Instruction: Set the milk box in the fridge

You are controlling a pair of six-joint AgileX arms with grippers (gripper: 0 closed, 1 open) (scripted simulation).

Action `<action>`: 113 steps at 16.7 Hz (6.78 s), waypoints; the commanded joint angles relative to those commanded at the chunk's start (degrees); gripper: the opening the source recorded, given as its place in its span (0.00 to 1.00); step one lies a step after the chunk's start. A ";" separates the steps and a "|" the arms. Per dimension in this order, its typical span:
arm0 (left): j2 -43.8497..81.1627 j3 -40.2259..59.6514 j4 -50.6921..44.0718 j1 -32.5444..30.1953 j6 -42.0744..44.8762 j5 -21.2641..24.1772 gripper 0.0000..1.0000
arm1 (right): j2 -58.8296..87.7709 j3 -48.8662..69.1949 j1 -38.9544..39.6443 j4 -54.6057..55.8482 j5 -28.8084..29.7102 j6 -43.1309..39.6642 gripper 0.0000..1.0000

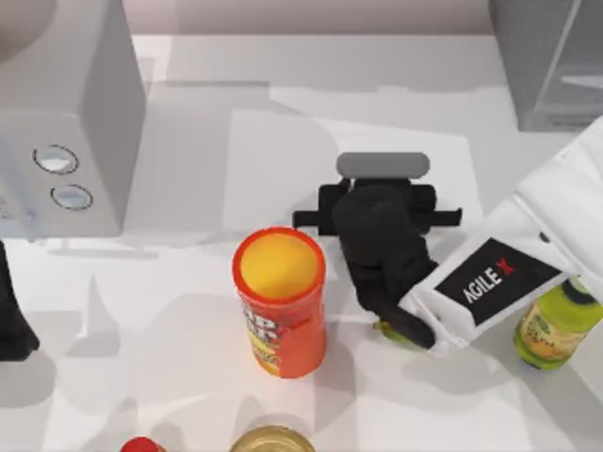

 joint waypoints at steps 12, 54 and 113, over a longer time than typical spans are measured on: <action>0.00 0.00 0.00 0.00 0.00 0.00 1.00 | -3.84 1.01 -0.04 -3.85 -0.18 -0.18 0.00; 0.00 0.00 0.00 0.00 0.00 0.00 1.00 | -123.35 -49.83 -33.45 -45.51 -33.03 -12.57 0.00; 0.00 0.00 0.00 0.00 0.00 0.00 1.00 | 2.15 23.39 -53.69 2.99 -51.94 -14.45 0.00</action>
